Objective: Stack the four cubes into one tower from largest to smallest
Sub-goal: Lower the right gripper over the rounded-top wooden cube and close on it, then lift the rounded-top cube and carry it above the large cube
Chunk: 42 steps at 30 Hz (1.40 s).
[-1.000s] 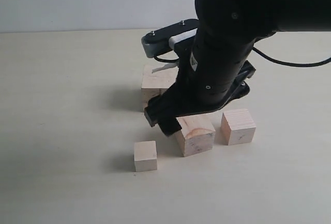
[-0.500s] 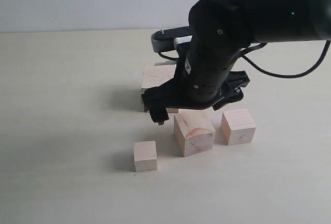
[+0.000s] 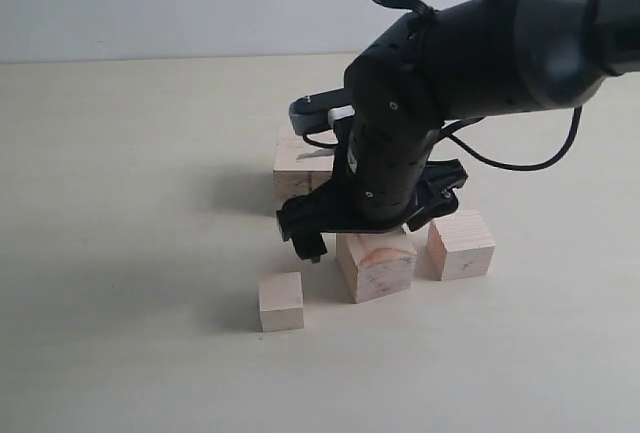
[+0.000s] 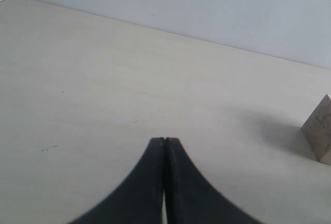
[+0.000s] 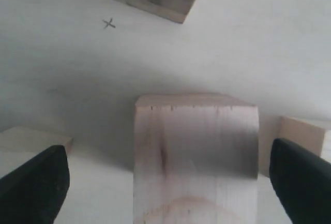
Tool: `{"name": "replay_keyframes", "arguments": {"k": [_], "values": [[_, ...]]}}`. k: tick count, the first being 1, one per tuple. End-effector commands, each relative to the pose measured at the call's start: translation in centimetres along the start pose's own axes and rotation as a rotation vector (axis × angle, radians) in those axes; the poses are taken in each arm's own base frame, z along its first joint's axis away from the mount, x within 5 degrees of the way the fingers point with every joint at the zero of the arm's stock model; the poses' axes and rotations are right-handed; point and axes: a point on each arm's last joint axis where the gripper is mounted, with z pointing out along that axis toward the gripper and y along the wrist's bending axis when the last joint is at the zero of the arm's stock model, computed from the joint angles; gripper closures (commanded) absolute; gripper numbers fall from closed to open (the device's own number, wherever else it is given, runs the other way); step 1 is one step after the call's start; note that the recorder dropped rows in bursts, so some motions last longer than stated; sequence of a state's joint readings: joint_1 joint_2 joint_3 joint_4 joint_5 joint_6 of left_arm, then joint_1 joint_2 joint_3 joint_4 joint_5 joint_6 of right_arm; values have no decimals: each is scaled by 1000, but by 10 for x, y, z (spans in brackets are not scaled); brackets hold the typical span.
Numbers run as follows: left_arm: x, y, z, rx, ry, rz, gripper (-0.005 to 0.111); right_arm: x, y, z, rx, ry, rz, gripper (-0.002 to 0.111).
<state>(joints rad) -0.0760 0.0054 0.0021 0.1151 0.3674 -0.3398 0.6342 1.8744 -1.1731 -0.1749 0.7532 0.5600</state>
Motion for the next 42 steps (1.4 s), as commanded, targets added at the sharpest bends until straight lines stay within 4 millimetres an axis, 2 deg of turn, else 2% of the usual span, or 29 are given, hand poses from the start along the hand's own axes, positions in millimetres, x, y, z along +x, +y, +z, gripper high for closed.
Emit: {"name": "replay_keyframes", "arguments": {"k": [1,6,9,10,14,17,19,21,22,23,25,27,29,32,35,38,42], "values": [[-2,-1,-1,10,-16,-4,107,0,-2,9,19,19,-15,9],[-2,-1,-1,10,-16,-4,107,2,0,19,23,48,-9,9],[-2,-1,-1,10,-16,-4,107,4,2,21,-2,72,27,13],[-2,-1,-1,10,-16,-4,107,5,3,21,-11,78,39,17],[-2,-1,-1,10,-16,-4,107,5,3,20,-11,84,62,49],[-2,-1,-1,10,-16,-4,107,7,2,15,-7,104,84,54],[-2,-1,-1,10,-16,-4,107,9,0,-2,-15,107,98,54],[-2,-1,-1,10,-16,-4,107,3,-1,-41,-61,47,116,54],[-2,-1,-1,10,-16,-4,107,-1,0,-55,-87,13,125,54],[-2,-1,-1,10,-16,-4,107,-8,3,-79,-156,-49,151,54],[-2,-1,-1,10,-16,-4,107,-22,9,-109,-257,-153,138,54],[-2,-1,-1,10,-16,-4,107,-39,17,-128,-312,-245,71,52],[-2,-1,-1,10,-16,-4,107,-60,19,-134,-299,-298,40,49],[-2,-1,-1,10,-16,-4,107,-84,18,-129,-278,-283,67,49],[-2,-1,-1,10,-16,-4,107,-105,11,-114,-237,-187,133,49],[-2,-1,-1,10,-16,-4,107,-113,6,-103,-179,-51,170,49],[-2,-1,-1,10,-16,-4,107,-125,10,-101,-185,-79,171,49]]}}
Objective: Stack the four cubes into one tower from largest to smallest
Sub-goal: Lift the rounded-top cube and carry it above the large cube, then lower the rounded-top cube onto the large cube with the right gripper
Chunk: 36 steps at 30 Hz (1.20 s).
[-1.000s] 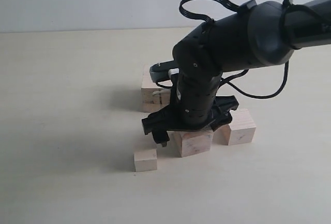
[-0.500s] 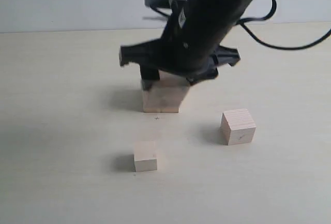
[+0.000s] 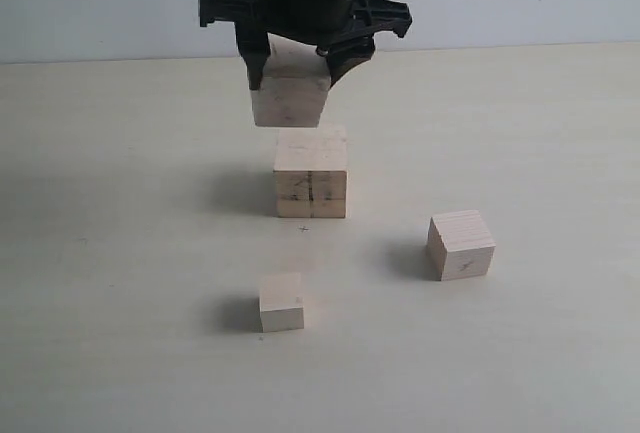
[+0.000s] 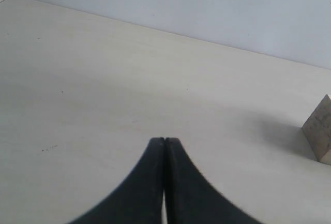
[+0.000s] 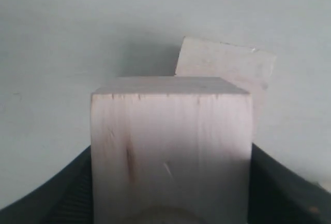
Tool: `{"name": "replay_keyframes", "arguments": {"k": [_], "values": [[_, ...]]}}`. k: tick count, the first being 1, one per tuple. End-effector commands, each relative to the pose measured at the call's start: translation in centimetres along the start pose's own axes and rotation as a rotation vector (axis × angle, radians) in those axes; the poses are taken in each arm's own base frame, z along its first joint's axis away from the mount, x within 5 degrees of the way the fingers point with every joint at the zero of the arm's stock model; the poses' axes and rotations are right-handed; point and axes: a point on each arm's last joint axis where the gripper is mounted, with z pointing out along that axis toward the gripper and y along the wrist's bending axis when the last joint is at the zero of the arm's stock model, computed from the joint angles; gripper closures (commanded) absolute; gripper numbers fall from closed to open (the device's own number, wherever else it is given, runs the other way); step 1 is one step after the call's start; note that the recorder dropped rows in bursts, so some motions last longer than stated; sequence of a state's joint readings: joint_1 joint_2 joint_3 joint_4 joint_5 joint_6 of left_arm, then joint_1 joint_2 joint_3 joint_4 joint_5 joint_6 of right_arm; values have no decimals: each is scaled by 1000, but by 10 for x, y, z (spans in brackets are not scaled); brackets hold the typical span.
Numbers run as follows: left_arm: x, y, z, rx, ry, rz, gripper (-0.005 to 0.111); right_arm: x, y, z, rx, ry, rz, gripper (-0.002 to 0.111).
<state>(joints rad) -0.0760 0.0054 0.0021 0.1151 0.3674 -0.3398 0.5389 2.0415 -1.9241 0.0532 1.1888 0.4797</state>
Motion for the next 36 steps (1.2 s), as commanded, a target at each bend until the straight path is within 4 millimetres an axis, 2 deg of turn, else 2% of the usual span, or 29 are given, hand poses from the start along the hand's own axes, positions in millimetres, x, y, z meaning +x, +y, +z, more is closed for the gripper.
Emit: {"name": "replay_keyframes", "arguments": {"k": [1,7,19,31,36], "values": [[-2,-1,-1,10,-16,-4,107,-11,2,-1,9,-20,14,49],[-2,-1,-1,10,-16,-4,107,-20,-10,21,163,-65,72,50],[-2,-1,-1,10,-16,-4,107,-15,-8,55,144,26,124,55],[-2,-1,-1,10,-16,-4,107,-17,-13,63,193,11,141,56],[-2,-1,-1,10,-16,-4,107,-15,-13,73,198,34,147,56]]}}
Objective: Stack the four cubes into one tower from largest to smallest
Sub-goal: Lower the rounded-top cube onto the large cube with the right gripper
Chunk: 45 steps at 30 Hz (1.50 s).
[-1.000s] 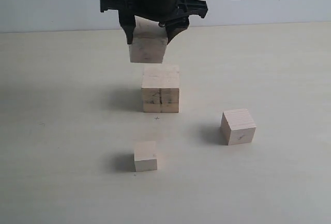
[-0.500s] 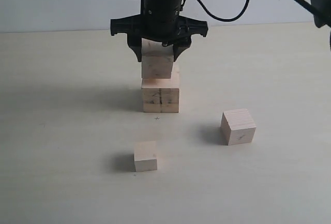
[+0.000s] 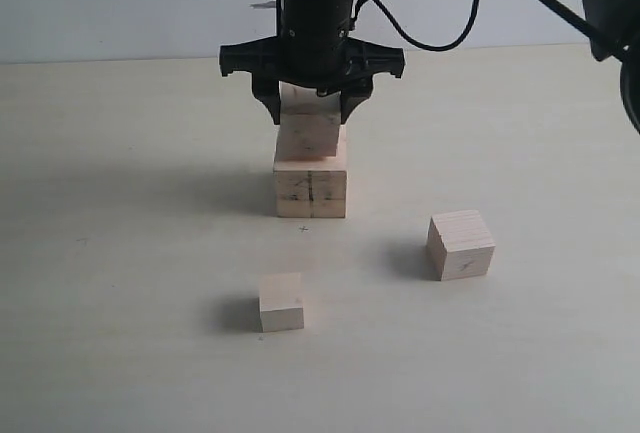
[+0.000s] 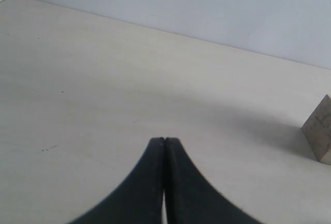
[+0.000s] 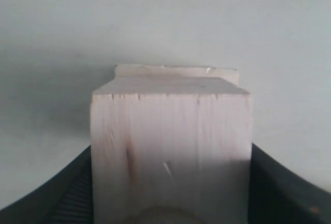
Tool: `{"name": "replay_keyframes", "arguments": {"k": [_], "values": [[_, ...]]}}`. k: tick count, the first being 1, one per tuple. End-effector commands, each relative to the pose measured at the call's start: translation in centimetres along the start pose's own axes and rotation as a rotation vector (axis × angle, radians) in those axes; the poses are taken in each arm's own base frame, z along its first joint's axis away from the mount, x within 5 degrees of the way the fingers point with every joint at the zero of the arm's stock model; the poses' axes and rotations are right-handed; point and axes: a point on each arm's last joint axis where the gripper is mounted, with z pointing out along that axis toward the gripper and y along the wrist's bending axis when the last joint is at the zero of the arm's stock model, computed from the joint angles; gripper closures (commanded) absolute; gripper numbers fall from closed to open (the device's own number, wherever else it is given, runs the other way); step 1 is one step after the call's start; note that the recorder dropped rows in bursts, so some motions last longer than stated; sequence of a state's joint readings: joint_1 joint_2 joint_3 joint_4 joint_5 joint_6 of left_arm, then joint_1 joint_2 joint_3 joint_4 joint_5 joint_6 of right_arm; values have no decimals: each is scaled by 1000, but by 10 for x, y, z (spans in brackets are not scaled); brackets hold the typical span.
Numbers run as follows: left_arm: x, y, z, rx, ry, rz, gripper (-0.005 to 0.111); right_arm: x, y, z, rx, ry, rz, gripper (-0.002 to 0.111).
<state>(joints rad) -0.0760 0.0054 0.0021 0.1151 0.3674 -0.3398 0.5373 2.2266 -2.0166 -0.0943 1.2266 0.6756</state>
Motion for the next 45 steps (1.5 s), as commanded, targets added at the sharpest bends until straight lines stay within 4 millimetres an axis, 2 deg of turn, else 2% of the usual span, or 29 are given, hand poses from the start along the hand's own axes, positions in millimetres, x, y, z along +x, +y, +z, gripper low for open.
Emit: {"name": "replay_keyframes", "arguments": {"k": [1,6,24,36,45], "values": [[-2,-1,-1,10,-16,-4,107,-2,0,9,11,3,5,56],[-2,-1,-1,10,-16,-4,107,-1,1,15,13,17,6,56],[-2,-1,-1,10,-16,-4,107,3,6,13,-44,61,61,56],[-2,-1,-1,10,-16,-4,107,0,2,-12,-57,3,52,56],[-2,-1,-1,10,-16,-4,107,-2,0,-9,-20,-16,34,56]]}}
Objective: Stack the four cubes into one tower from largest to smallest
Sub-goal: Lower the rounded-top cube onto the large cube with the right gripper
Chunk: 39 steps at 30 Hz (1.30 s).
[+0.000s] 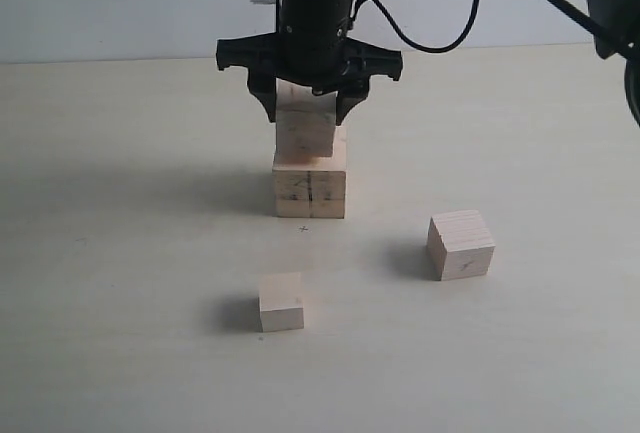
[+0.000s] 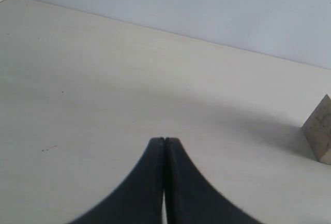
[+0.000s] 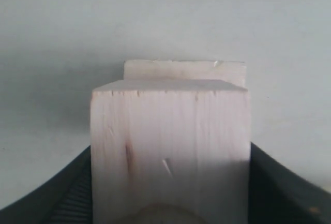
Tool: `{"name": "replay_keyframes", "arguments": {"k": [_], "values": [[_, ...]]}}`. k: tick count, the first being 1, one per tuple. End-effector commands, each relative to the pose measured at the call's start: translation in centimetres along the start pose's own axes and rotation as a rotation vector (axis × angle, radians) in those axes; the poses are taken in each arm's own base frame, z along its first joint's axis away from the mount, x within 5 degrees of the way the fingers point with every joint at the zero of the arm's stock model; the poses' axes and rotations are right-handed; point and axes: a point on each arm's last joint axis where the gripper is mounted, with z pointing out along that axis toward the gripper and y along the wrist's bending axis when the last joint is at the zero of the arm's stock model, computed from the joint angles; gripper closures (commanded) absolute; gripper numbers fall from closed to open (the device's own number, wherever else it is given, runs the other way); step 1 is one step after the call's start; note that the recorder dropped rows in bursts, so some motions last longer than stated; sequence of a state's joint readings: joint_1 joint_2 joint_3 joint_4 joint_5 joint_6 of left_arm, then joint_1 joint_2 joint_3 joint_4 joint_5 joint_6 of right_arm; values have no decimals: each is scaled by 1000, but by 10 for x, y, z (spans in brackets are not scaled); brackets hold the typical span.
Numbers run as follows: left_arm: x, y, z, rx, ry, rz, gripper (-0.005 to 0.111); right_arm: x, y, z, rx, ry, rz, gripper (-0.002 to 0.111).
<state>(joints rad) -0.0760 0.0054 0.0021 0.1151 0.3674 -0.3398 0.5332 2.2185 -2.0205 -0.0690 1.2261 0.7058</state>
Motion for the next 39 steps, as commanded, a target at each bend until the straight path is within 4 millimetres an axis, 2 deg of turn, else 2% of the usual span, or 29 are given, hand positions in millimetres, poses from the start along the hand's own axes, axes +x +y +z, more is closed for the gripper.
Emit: {"name": "replay_keyframes", "arguments": {"k": [1,12,19,39], "values": [[-2,-1,-1,10,-16,-4,107,-1,0,-3,6,-20,-8,56],[-2,-1,-1,10,-16,-4,107,-3,-2,-3,23,-34,-20,56],[-2,-1,-1,10,-16,-4,107,1,1,8,5,11,-54,56],[-2,-1,-1,10,-16,-4,107,-3,-3,8,51,-28,-22,56]]}}
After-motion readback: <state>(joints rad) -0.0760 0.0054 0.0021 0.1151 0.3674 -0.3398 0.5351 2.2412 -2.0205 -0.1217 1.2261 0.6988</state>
